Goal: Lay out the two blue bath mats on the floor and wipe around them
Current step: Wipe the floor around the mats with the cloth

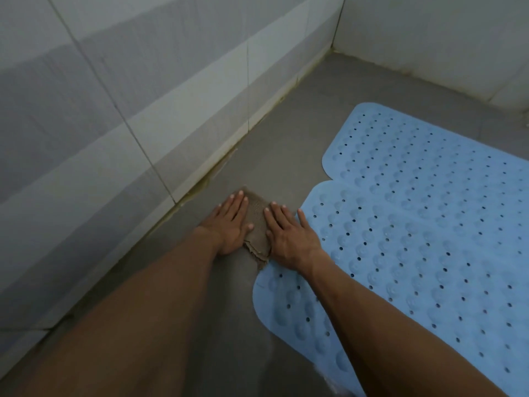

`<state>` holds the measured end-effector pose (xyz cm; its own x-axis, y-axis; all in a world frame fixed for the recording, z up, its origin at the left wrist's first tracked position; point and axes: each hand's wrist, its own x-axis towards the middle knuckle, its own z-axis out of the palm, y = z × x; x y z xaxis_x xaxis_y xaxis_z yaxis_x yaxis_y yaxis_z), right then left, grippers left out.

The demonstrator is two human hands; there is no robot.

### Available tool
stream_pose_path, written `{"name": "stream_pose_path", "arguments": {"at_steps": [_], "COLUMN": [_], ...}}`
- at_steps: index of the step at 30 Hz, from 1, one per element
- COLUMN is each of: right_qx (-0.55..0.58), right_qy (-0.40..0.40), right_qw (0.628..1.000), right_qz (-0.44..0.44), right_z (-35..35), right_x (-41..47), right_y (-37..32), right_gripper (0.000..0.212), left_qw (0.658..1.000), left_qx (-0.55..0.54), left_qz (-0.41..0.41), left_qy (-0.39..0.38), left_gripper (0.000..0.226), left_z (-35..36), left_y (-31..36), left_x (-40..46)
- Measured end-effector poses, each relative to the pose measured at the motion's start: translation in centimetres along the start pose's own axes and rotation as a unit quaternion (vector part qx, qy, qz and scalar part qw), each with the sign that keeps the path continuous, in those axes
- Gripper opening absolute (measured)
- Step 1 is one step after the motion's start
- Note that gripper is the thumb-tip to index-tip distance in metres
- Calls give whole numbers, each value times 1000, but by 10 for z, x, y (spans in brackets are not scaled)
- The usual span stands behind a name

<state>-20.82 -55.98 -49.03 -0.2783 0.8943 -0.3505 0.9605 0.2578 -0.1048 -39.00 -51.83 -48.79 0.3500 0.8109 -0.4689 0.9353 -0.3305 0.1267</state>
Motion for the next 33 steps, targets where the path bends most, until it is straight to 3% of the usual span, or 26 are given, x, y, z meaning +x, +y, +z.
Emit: {"name": "stream_pose_path", "arguments": {"at_steps": [13, 33], "right_qx": [-55, -87], "right_qy": [-52, -47], "right_qw": [996, 995], "right_qz": [49, 8], "right_z": [-31, -72], "right_x": [28, 111], "right_y": [40, 148], "right_gripper": [57, 60], "left_qw": [1000, 998], "left_qx": [-23, -27], "left_qz": [6, -44], "left_qy": [19, 24], "left_gripper": [68, 70], "left_z": [-20, -67], "left_y": [13, 53], "left_x": [49, 152]}}
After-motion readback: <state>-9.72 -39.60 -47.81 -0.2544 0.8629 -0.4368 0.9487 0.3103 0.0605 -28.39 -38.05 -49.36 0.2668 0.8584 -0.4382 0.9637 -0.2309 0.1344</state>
